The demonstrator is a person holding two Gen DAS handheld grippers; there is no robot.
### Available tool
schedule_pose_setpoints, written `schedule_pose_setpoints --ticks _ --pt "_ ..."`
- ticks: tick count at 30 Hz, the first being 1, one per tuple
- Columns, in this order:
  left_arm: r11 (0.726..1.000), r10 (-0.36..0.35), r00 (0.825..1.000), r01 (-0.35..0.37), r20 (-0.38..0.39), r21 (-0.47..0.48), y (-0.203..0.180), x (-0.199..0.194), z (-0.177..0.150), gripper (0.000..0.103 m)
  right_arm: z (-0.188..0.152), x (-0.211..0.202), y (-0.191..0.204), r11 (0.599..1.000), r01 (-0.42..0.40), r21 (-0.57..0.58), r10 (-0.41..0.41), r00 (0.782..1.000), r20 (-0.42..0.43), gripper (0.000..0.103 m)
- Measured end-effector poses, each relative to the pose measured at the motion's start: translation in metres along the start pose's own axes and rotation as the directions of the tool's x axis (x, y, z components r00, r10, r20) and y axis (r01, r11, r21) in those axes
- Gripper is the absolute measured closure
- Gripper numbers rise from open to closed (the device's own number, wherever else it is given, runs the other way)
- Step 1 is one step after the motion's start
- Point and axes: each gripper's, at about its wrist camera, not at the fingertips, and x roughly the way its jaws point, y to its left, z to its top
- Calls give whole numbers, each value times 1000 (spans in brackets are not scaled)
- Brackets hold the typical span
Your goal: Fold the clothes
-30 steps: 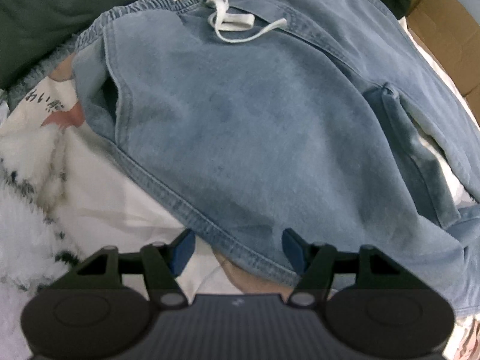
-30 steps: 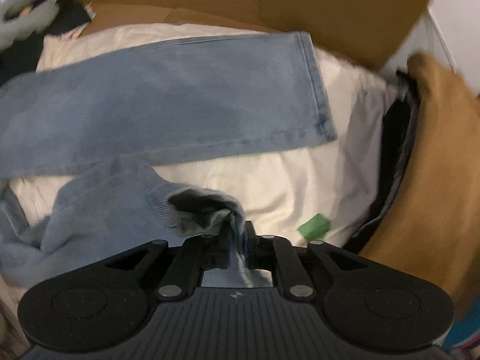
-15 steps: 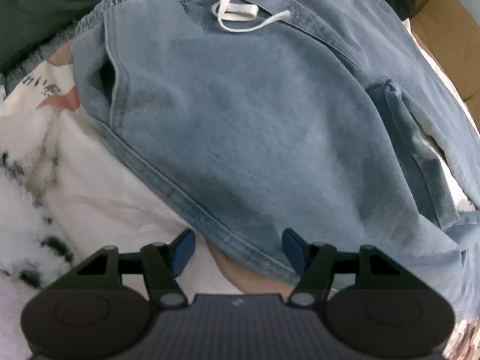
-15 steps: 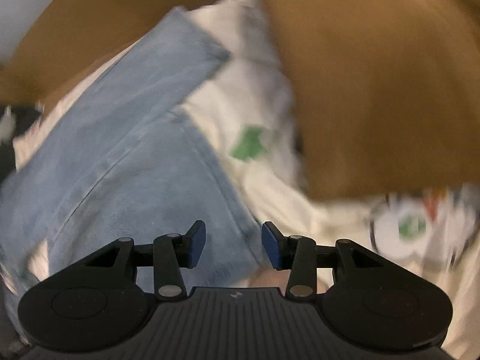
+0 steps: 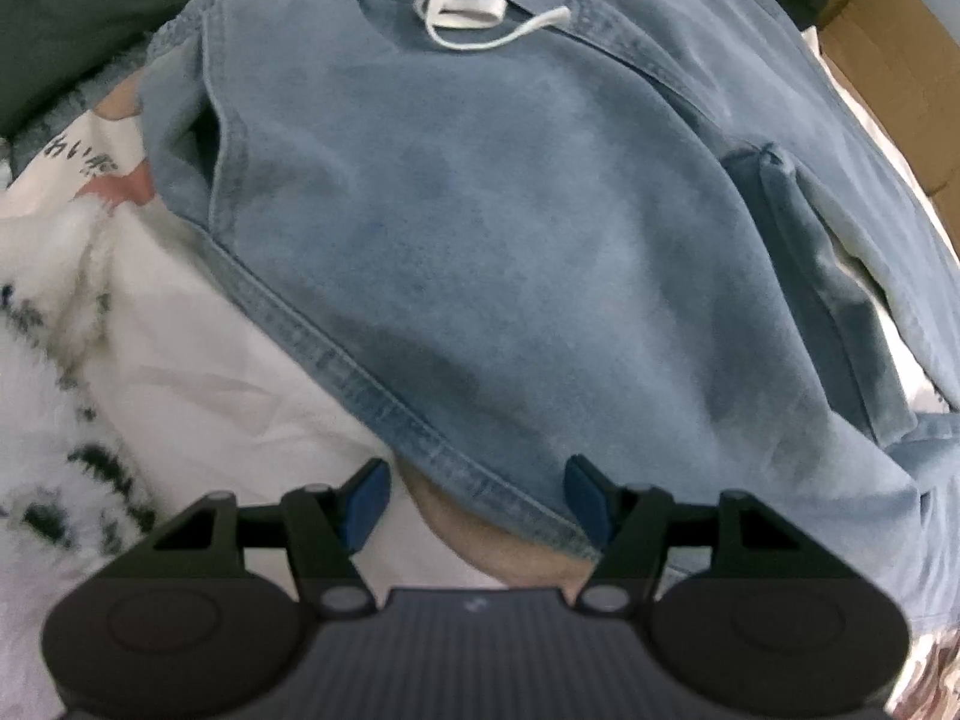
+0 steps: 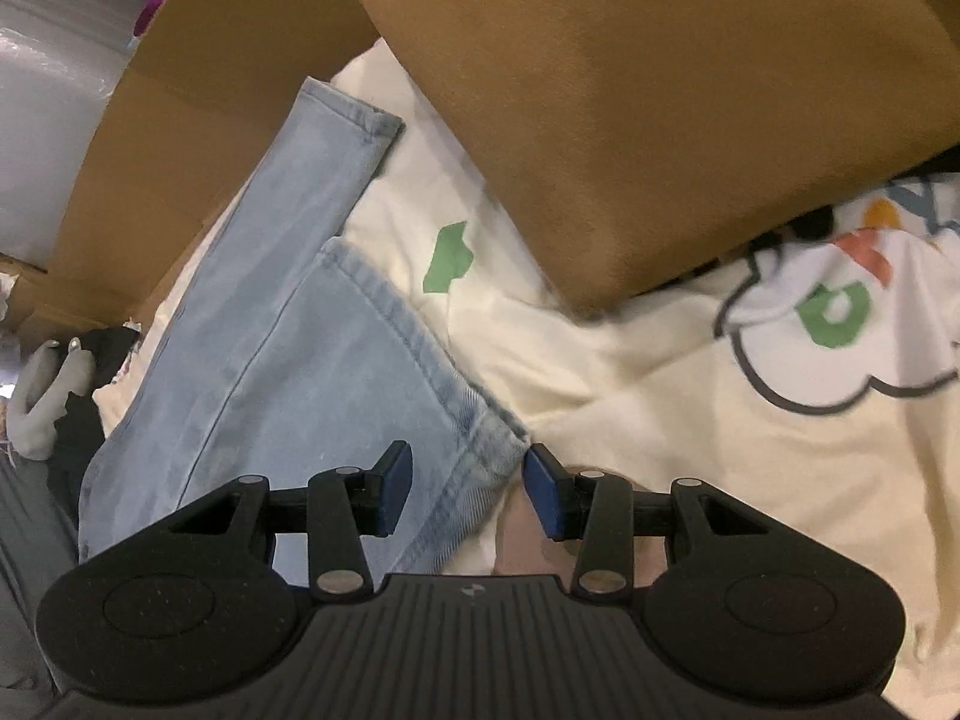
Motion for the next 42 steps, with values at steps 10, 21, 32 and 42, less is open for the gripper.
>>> schedule_pose_setpoints --ticks 10,21,32,42 --pt "996 -3 1000 5 21 -91 22 -2 -8 36 3 10 11 1000 3 -29 -3 1000 -13 80" --pt "975 -19 997 35 75 -221 46 0 -15 37 -22 -76 10 999 9 35 -9 1000 8 83" --pt "964 -36 994 63 106 -258 56 8 -24 36 -74 -145 -31 978 12 208 -14 1000 6 83" --pt "921 -95 982 149 163 -359 83 3 -38 44 -115 -167 -54 971 69 231 -63 997 -33 83"
